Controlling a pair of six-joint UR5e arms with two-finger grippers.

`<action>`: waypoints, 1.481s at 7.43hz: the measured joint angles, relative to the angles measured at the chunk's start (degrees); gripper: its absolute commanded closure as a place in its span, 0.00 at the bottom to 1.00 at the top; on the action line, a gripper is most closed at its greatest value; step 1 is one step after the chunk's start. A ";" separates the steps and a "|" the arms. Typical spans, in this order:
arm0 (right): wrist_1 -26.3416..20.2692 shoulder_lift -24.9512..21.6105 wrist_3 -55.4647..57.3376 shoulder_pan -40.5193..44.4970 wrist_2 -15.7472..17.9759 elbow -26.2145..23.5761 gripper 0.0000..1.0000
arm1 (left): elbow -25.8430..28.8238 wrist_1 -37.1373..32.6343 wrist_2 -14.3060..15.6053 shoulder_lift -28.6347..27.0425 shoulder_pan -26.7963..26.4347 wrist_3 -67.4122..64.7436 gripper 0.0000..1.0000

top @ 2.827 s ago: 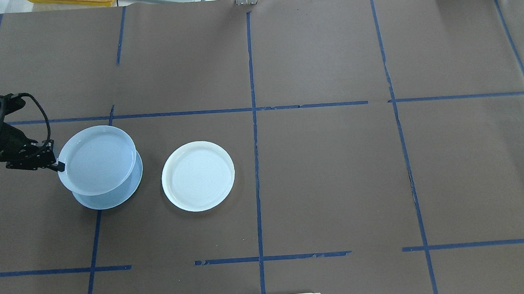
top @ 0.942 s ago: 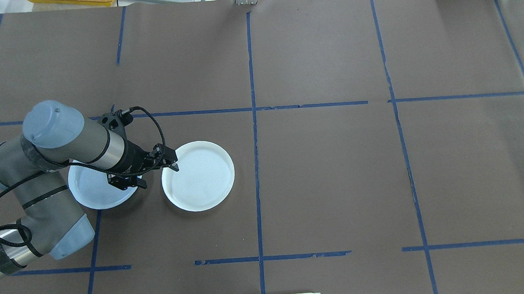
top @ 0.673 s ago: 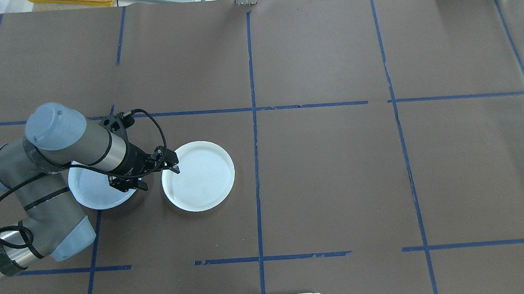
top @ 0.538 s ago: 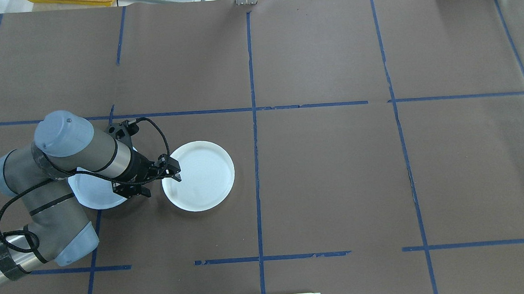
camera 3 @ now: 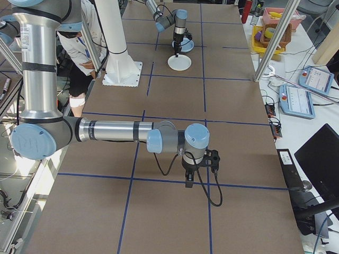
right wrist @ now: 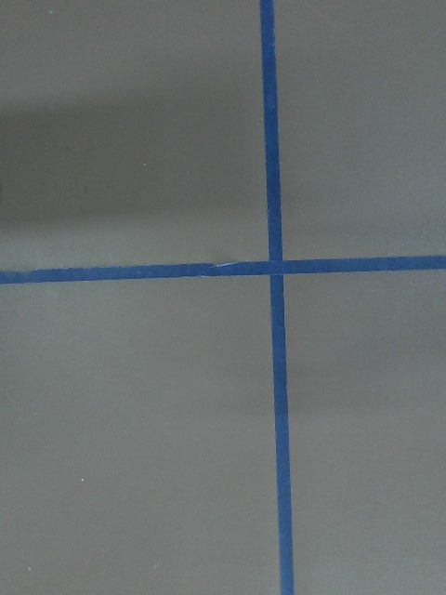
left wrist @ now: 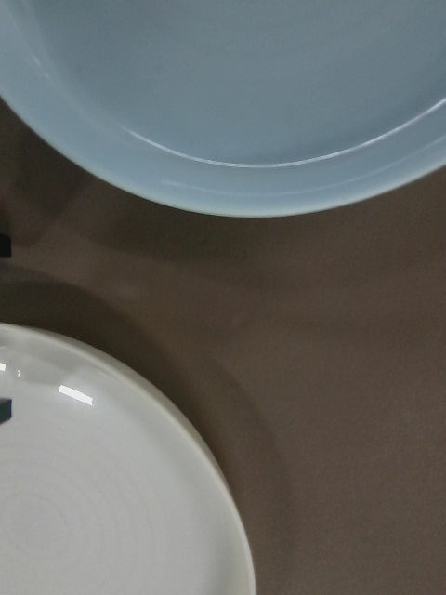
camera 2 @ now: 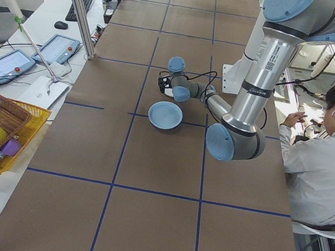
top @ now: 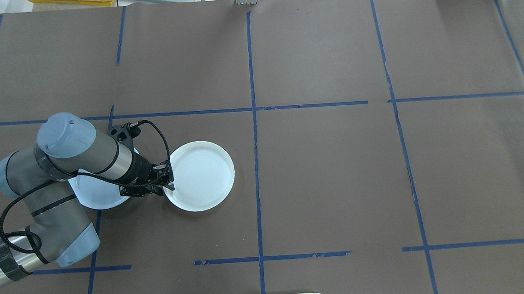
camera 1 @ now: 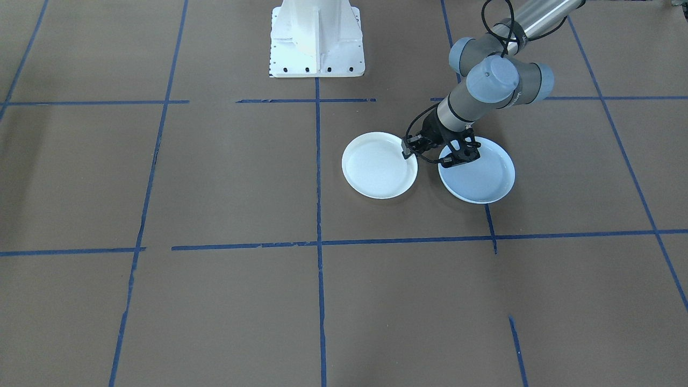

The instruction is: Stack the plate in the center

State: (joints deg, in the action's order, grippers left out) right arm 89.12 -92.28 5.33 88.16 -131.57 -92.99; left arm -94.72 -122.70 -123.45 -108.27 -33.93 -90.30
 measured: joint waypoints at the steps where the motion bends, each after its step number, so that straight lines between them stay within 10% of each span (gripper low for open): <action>1: 0.00 0.00 0.00 0.00 0.00 0.00 0.00 | -0.18 0.02 -0.07 -0.01 0.00 0.02 1.00; 3: 0.00 0.00 0.01 0.00 0.02 0.00 0.00 | -0.91 -0.03 -1.45 0.03 -0.32 0.04 1.00; 8: 0.00 0.00 0.02 0.00 0.06 0.00 0.00 | -6.49 0.19 -16.11 4.16 -15.04 13.34 1.00; 11: 0.00 0.00 0.00 0.00 0.08 0.00 0.00 | -6.18 -0.03 -17.19 14.00 -20.03 32.54 1.00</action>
State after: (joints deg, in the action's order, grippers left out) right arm 89.12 -92.28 5.32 88.15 -131.49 -92.99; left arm -100.90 -122.73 -140.64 -94.28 -53.96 -57.76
